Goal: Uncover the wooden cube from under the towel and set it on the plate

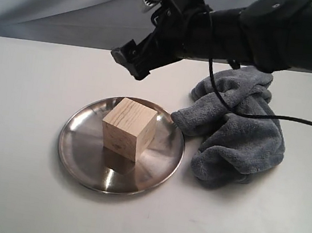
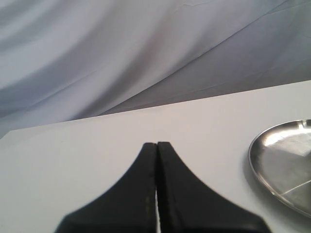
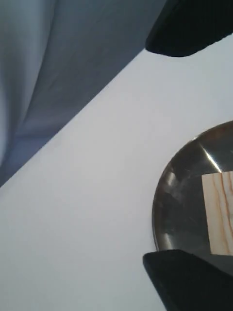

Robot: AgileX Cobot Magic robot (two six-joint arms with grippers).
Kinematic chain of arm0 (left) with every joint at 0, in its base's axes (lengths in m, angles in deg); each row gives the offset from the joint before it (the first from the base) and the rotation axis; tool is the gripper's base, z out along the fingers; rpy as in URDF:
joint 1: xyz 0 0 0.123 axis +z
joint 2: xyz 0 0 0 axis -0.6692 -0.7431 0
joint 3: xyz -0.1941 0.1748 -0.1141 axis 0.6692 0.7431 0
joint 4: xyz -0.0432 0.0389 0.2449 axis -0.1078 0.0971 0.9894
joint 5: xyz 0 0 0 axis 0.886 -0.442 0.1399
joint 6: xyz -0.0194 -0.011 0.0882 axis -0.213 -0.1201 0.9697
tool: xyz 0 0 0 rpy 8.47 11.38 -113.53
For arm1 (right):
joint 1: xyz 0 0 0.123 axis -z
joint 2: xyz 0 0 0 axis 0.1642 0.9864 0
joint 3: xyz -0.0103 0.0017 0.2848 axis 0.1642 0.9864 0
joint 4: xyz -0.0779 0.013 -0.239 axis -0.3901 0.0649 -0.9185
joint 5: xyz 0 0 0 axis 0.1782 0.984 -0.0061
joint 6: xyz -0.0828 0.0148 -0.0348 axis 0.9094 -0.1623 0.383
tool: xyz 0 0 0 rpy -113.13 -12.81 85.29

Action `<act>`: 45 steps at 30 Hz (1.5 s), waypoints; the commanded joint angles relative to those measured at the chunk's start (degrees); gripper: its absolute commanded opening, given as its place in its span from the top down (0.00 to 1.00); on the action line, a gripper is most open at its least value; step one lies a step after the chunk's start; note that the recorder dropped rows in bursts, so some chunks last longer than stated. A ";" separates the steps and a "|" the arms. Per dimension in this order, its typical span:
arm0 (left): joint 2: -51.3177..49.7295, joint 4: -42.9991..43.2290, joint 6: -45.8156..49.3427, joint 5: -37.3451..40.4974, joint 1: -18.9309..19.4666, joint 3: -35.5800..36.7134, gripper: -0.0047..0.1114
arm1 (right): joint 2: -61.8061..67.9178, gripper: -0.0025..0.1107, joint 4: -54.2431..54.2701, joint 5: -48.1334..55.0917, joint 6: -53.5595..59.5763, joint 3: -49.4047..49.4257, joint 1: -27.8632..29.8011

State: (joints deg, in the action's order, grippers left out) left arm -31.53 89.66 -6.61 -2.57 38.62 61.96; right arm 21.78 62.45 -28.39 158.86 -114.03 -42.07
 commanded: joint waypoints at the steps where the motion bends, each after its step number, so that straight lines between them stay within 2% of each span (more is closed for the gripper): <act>1: 0.15 -0.34 -0.23 -0.62 0.06 0.00 0.96 | -4.39 0.07 -10.22 -0.05 -7.97 -0.26 0.12; 5: 0.15 -0.34 -0.23 -0.62 0.06 0.00 0.96 | -7.83 0.08 -22.20 0.82 -19.46 0.77 1.63; 11: 0.15 -0.34 -0.23 -0.62 0.06 0.00 0.96 | -14.58 0.12 -35.19 5.16 -32.61 6.12 9.07; 16: 0.15 -0.34 -0.23 -0.62 0.06 0.00 0.96 | -20.21 0.14 -36.01 2.94 -34.94 9.78 15.33; 24: 0.15 -0.34 -0.23 -0.62 0.06 0.00 0.96 | -28.64 0.14 -36.67 7.31 -36.22 10.39 22.42; 29: 0.15 -0.34 -0.23 -0.62 0.06 0.00 0.96 | -38.68 0.20 -48.07 13.38 -45.99 11.10 31.02; 32: 0.15 -0.34 -0.23 -0.62 0.06 0.00 0.96 | -44.89 0.25 -48.01 13.27 -48.08 12.92 33.32; 34: 0.15 -0.34 -0.23 -0.62 0.06 0.00 0.96 | -50.01 0.34 -48.01 13.27 -50.38 15.86 33.32; 36: 0.15 -0.34 -0.23 -0.62 0.06 0.00 0.96 | -56.31 0.58 -48.01 13.27 -51.69 20.97 33.32; 40: 0.15 -0.34 -0.23 -0.62 0.06 0.00 0.96 | -68.15 0.94 -46.13 13.49 -52.07 30.62 33.32; 41: 0.15 -0.34 -0.23 -0.62 0.06 0.00 0.96 | -71.44 0.98 -44.83 13.49 -52.07 32.66 33.32; 45: 0.15 -0.34 -0.23 -0.62 0.06 0.00 0.96 | -81.75 0.98 -40.51 13.63 -52.07 38.00 33.32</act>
State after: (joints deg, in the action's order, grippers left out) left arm -31.53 89.66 -6.61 -2.57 38.62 61.96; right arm -54.50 19.09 -15.13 107.21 -79.08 -9.16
